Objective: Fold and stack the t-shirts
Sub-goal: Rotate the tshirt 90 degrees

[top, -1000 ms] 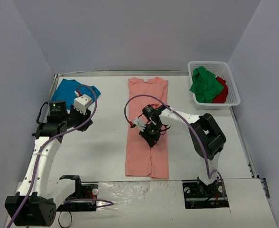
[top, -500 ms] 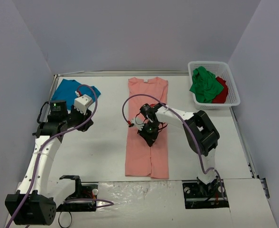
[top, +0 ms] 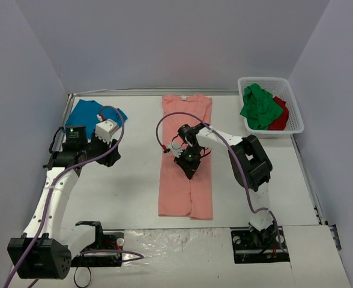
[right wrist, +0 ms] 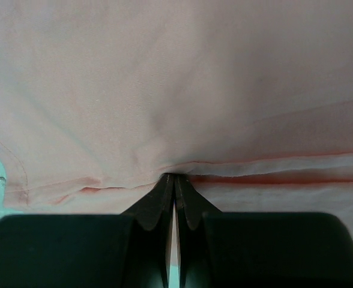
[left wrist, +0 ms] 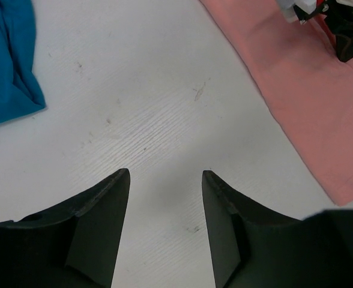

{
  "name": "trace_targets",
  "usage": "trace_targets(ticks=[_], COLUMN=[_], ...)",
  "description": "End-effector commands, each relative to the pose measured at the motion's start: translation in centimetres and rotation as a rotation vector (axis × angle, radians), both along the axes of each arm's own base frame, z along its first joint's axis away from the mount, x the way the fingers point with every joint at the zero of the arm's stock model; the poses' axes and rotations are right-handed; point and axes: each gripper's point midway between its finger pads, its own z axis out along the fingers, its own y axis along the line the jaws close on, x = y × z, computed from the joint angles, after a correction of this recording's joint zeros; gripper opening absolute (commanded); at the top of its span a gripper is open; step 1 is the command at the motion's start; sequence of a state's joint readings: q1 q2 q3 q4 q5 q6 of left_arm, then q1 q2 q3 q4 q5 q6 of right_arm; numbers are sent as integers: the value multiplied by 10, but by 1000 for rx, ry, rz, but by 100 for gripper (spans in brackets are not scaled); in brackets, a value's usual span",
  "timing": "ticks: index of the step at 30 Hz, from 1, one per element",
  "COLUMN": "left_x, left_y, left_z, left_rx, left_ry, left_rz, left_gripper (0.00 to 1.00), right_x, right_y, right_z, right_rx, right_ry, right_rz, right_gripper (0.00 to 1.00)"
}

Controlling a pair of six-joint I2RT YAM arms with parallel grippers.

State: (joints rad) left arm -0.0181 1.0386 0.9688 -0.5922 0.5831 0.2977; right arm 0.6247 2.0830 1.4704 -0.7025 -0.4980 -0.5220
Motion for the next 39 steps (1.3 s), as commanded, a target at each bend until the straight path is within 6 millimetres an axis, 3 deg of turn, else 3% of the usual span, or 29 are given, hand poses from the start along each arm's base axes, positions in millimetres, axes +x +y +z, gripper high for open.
trace_targets(ticks=[1, 23, 32, 35, 39], left_x=[8, 12, 13, 13, 12], left_y=[-2, -2, -1, -1, -2], left_z=[17, 12, 10, 10, 11], left_rx=[-19, -12, -9, -5, -8], left_ry=[-43, -15, -4, -1, -2], left_rz=[-8, -13, -11, -11, -22], left_gripper=[50, 54, 56, 57, 60], right_x=[39, 111, 125, 125, 121], right_y=[-18, -21, -24, -20, -13], right_z=[-29, -35, -38, -29, 2], right_rx=[-78, -52, -55, -36, 2], right_ry=[-108, -185, -201, -211, -256], right_rz=[2, -69, -86, -88, -78], right_gripper=[0, 0, 0, 0, 0])
